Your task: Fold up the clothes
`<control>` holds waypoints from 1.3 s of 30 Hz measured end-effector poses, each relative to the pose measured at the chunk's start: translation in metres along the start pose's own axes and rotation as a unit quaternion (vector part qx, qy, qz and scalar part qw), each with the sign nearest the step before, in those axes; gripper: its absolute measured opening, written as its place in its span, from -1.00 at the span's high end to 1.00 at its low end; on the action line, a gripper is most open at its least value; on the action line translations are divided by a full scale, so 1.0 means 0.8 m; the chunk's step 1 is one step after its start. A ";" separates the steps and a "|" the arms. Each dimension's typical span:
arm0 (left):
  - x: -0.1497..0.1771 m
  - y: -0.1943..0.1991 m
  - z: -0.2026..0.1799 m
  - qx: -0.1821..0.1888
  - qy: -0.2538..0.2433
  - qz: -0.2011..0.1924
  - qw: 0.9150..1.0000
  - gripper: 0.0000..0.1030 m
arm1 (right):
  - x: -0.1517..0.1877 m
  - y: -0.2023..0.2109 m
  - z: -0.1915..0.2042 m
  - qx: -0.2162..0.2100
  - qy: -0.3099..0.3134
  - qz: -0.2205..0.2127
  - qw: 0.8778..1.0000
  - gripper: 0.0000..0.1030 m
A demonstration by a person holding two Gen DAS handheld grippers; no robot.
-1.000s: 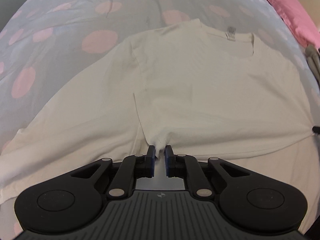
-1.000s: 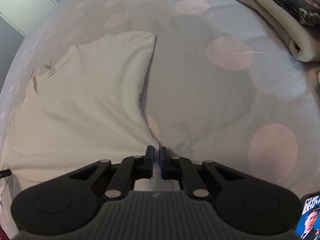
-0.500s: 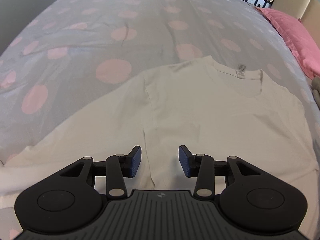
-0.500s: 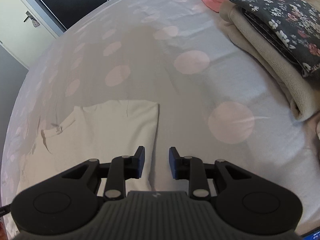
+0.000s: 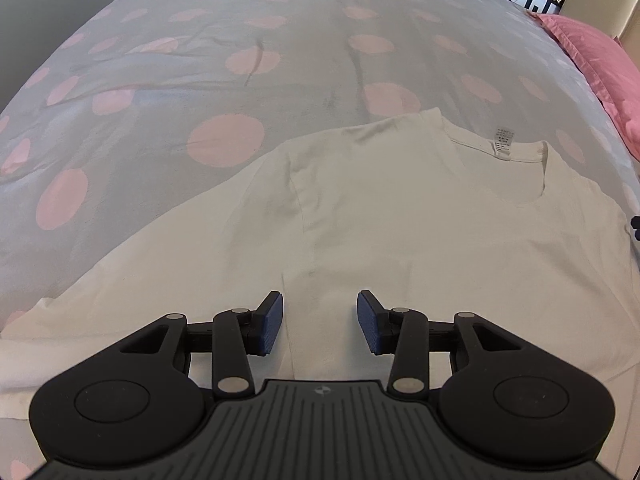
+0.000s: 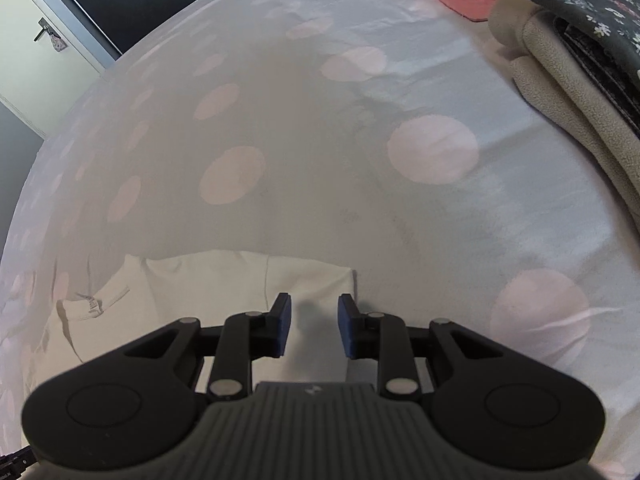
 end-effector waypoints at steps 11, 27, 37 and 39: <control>0.003 -0.005 0.004 -0.013 0.004 0.009 1.000 0.24 | 0.009 -0.016 -0.001 0.047 0.051 -0.025 0.997 1.00; 0.001 -0.003 0.004 -0.013 0.010 0.004 1.000 0.24 | -0.015 0.002 -0.032 0.001 -0.047 -0.024 0.999 0.25; 0.003 -0.004 0.002 -0.012 0.002 0.007 1.000 0.24 | 0.002 -0.008 -0.016 0.046 0.010 -0.052 0.998 0.92; 0.003 -0.004 0.002 -0.012 0.003 0.006 1.000 0.24 | -0.001 -0.012 -0.025 0.051 -0.001 -0.049 0.998 0.92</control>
Point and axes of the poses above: each gripper's, at about its wrist camera, not at the fingertips, and y roughly against the way its jaws point, z to its left, x to its underside, the point moved 9 cm from there along -y, roughly the way its jaws point, and after that the axes turned 15 degrees about -y, right-handed, at the moved point
